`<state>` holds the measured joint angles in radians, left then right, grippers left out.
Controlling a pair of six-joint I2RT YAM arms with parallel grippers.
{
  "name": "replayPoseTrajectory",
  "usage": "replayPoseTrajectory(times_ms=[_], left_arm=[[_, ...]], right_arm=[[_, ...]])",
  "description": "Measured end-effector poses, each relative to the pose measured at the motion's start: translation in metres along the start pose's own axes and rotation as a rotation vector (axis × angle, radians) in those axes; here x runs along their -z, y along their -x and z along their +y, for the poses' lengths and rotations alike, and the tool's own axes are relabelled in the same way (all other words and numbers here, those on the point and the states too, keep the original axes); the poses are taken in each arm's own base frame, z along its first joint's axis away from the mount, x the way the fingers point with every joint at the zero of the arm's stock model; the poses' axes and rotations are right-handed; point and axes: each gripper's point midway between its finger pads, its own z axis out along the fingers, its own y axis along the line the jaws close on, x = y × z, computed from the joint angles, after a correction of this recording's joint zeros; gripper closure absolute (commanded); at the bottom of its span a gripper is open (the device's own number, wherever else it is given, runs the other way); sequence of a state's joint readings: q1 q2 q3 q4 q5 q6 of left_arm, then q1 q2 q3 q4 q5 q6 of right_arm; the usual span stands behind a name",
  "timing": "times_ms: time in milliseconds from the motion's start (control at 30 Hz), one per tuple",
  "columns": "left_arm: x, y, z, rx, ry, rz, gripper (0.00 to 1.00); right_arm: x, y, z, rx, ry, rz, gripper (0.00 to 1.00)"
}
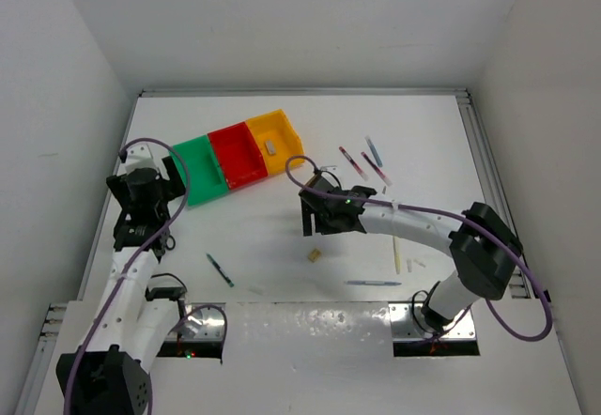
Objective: Sort the stationery into containers
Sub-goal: Pick up the stationery from the center of the board.
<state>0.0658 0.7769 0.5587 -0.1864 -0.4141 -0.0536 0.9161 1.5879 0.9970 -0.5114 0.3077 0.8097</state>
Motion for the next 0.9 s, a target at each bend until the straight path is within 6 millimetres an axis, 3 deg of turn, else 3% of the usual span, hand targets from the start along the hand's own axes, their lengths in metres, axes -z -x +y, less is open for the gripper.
replayPoseTrajectory(times_ms=[167, 400, 567, 900], left_arm=[[0.006, 0.003, -0.013, -0.013, -0.046, -0.019, 0.03], [0.010, -0.011, -0.026, -0.043, -0.088, -0.017, 0.03], [0.010, -0.019, -0.033, -0.054, -0.109, -0.016, 0.03], [0.011, -0.022, -0.035, -0.055, -0.113, -0.029, 0.03]], right_arm=[[0.000, 0.011, 0.002, -0.260, -0.047, -0.061, 0.29], [-0.003, -0.009, 0.004, -0.527, -0.096, -0.035, 0.29], [-0.010, -0.034, -0.002, -0.600, -0.135, 0.015, 0.30], [-0.030, -0.056, 0.007, -0.637, -0.149, 0.094, 0.38]])
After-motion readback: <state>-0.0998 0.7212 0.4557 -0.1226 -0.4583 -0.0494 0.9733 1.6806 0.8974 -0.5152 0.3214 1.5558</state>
